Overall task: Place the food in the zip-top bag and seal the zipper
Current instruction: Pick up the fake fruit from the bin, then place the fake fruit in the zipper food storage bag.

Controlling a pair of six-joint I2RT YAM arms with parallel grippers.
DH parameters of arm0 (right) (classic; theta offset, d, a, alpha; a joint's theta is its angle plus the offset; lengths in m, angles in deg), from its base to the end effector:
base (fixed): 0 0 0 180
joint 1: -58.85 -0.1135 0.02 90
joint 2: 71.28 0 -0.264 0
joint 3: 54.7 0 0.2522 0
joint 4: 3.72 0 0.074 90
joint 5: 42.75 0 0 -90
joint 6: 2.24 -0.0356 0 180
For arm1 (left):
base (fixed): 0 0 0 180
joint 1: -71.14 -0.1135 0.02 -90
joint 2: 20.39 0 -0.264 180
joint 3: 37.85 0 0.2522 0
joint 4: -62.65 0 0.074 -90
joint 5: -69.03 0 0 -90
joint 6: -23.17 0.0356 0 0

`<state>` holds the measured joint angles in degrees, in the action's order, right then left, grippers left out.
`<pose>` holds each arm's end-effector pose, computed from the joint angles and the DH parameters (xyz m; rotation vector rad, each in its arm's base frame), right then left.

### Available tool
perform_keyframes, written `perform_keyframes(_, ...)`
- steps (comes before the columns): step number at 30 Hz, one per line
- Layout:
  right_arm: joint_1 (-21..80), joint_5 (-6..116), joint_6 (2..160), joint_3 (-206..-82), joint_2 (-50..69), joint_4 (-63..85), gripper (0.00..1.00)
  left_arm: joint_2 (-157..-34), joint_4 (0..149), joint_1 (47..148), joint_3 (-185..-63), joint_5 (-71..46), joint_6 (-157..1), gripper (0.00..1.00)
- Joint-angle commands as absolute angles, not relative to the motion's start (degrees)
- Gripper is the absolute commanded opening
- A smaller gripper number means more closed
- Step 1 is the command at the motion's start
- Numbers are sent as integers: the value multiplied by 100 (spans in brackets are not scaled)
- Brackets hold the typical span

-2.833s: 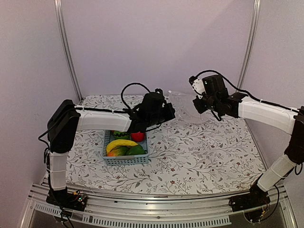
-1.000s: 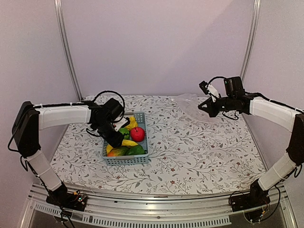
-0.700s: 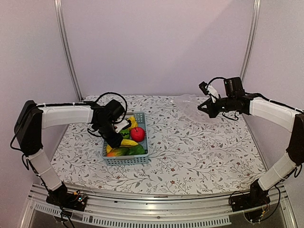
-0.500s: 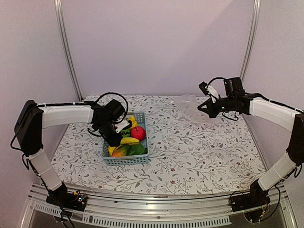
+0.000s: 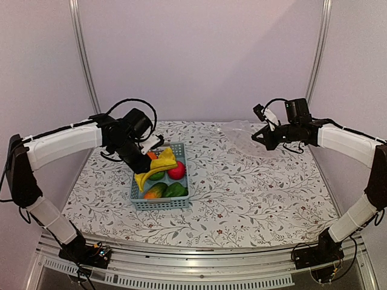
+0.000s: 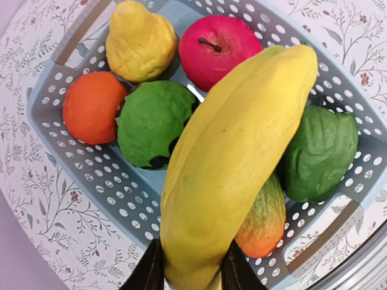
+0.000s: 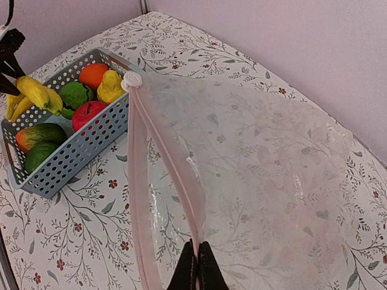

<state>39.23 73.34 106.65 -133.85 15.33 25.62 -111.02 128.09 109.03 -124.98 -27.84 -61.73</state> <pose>0.3144 0.1287 0.2808 -0.9527 1.9643 0.5093 0.2504 -0.1894 0.2600 0.9811 2.5753 0.0141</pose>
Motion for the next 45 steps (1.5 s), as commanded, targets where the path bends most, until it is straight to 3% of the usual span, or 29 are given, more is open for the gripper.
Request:
perform_keyframes(1,3907,7312,10606,-13349,1456,2541,0,-10802,13270,11022,-12837,-2960,-6360,10)
perform_keyframes(9,3907,6982,10590,-13369,1382,2482,0,-10656,12690,11369,-13399,-2313,-6829,5)
perform_keyframes(18,3907,6906,10440,-13372,1418,2410,0,-11020,10814,11620,-13550,-870,-7951,0)
perform_keyframes(27,3892,6341,10229,-13397,1422,2139,0,-11758,9080,11701,-13435,136,-9621,0)
perform_keyframes(45,3479,5514,10486,-13243,1339,1786,0,-13560,7576,11750,-14001,1572,-12467,0)
